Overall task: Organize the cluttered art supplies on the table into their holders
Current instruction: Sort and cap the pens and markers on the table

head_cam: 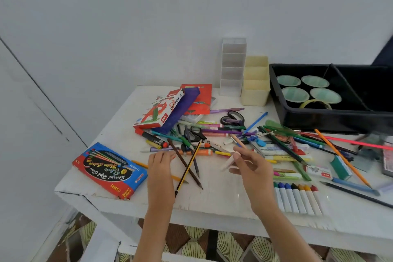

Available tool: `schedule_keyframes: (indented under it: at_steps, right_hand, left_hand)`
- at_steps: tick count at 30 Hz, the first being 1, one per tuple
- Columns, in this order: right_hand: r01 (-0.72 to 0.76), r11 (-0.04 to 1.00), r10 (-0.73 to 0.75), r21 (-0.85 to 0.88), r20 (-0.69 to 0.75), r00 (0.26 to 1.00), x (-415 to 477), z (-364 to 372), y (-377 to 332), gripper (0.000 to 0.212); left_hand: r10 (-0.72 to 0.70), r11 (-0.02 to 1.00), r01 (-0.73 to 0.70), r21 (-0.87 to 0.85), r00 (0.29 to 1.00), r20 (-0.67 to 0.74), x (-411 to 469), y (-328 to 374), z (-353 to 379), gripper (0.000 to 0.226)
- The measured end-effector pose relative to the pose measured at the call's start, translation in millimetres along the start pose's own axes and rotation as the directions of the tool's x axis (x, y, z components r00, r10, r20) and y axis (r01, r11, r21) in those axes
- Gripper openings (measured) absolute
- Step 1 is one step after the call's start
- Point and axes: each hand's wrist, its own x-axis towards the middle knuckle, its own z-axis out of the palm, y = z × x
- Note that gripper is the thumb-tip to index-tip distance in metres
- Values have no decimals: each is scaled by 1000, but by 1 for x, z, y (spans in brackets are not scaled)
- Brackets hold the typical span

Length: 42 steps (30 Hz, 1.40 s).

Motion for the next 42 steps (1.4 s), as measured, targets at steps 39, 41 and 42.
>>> schedule_keyframes:
  at_steps: [39, 41, 42]
  right_hand:
    - [592, 424, -473, -686, 390, 790, -66, -116, 55, 50]
    - [595, 400, -480, -697, 394, 784, -65, -114, 55, 50]
    - [595, 391, -480, -702, 397, 783, -64, -114, 55, 50]
  left_hand:
    - [131, 740, 120, -662, 939, 317, -131, 135, 37, 45]
    - [146, 764, 104, -637, 934, 327, -131, 135, 40, 42]
    - [129, 751, 140, -645, 927, 351, -131, 137, 40, 40]
